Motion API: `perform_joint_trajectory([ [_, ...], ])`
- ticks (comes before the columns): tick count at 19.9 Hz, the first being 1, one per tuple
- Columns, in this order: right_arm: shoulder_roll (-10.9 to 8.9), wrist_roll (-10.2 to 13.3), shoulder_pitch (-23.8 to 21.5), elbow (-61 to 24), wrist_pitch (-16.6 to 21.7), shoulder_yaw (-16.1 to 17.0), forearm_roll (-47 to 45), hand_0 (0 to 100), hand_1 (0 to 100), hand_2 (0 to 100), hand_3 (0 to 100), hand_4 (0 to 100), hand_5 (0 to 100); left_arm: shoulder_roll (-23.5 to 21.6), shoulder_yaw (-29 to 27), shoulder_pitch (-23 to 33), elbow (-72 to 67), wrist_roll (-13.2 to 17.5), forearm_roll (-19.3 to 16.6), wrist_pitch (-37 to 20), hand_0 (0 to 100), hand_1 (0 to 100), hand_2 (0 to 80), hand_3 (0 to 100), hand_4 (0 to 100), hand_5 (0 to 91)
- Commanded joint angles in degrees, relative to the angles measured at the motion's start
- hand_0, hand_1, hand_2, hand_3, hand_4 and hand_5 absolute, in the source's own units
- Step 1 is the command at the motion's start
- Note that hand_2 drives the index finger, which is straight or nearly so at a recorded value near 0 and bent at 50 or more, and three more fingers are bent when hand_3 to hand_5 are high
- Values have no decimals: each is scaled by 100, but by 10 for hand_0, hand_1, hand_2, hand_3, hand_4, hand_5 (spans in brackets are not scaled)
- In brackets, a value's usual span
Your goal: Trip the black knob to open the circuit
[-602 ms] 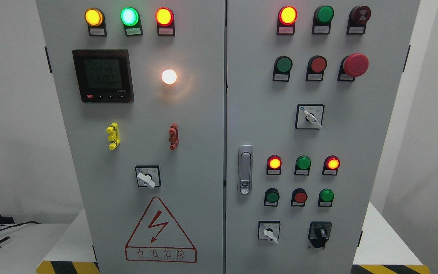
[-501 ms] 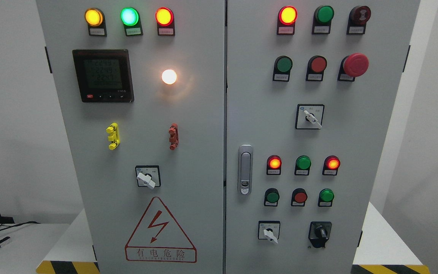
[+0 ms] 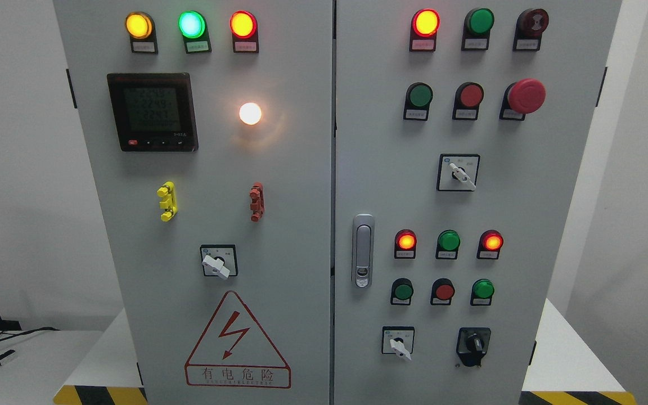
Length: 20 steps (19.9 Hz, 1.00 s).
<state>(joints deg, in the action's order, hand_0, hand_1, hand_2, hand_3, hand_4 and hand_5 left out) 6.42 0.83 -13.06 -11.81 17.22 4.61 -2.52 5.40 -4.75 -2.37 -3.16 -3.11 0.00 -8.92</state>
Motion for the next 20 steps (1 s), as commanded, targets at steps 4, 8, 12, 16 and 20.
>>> perform_joint_trajectory([
  [4, -9, -13, -328, -725, 71, 4, 15, 380, 611, 498, 836, 738, 734, 5, 0, 0, 0, -5, -176, -5, 120, 389, 0, 0, 0, 0],
  [8, -18, -30, -697, -1472, 71, -22, 41, 378, 613, 503, 845, 742, 737, -4, 0, 0, 0, -5, -176, -5, 120, 389, 0, 0, 0, 0],
  [12, -44, -74, -1189, -2341, 80, -57, 41, 375, 618, 505, 847, 745, 745, -4, 0, 0, 0, -5, -176, -5, 120, 389, 0, 0, 0, 0],
  [16, -62, -83, -1786, -3562, 71, -101, 41, 373, 623, 509, 854, 750, 747, -4, 0, 0, 0, -5, -176, -5, 120, 389, 0, 0, 0, 0],
  [20, -219, -57, -2182, -4609, 89, -119, 50, 368, 633, 520, 863, 755, 750, -4, 0, 0, 0, -5, -176, -5, 120, 389, 0, 0, 0, 0],
])
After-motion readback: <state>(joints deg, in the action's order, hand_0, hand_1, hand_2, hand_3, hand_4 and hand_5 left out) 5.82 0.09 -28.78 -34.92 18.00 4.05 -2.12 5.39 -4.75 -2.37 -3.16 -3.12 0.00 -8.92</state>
